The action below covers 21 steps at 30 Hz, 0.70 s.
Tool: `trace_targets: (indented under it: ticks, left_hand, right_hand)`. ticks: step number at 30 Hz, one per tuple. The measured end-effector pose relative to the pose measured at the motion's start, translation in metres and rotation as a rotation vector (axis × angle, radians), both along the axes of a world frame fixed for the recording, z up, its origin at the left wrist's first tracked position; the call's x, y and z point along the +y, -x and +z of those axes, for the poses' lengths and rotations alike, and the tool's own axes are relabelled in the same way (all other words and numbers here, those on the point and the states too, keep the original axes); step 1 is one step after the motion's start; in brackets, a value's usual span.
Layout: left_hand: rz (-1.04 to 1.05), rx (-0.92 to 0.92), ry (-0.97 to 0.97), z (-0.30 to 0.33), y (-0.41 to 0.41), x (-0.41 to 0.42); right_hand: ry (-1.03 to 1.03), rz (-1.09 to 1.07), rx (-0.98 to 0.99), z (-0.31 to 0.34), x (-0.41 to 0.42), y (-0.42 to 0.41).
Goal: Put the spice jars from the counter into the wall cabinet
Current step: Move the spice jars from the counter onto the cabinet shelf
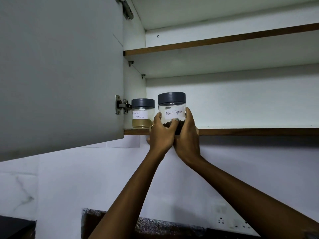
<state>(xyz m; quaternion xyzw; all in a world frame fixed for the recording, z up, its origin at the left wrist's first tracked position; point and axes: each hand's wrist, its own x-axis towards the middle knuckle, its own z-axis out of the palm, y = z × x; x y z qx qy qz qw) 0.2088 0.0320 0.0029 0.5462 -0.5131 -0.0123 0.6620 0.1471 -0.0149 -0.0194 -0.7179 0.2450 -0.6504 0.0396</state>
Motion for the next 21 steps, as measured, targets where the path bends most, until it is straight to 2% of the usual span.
trace_targets:
  ticks: [3,6,11,16,21]
  left_hand:
    - [0.193,-0.110,-0.085,-0.003,-0.012,-0.011]
    - [0.272,-0.146,-0.139,0.001,-0.017,-0.017]
    - [0.304,-0.067,-0.080,-0.009,-0.019,-0.036]
    - [0.485,-0.082,-0.063,-0.009,-0.024,-0.039]
    - [0.530,-0.116,-0.071,-0.010,-0.025,-0.040]
  right_hand:
    - [0.010,-0.167,0.030,-0.002,-0.012,-0.015]
    - [-0.019,-0.279,0.035,0.004,-0.017,-0.023]
    - [-0.071,-0.406,0.179,-0.004,-0.028,-0.027]
    - [-0.086,-0.454,0.348,0.000,-0.025,-0.028]
    - [-0.099,-0.476,0.414,0.001,-0.023,-0.025]
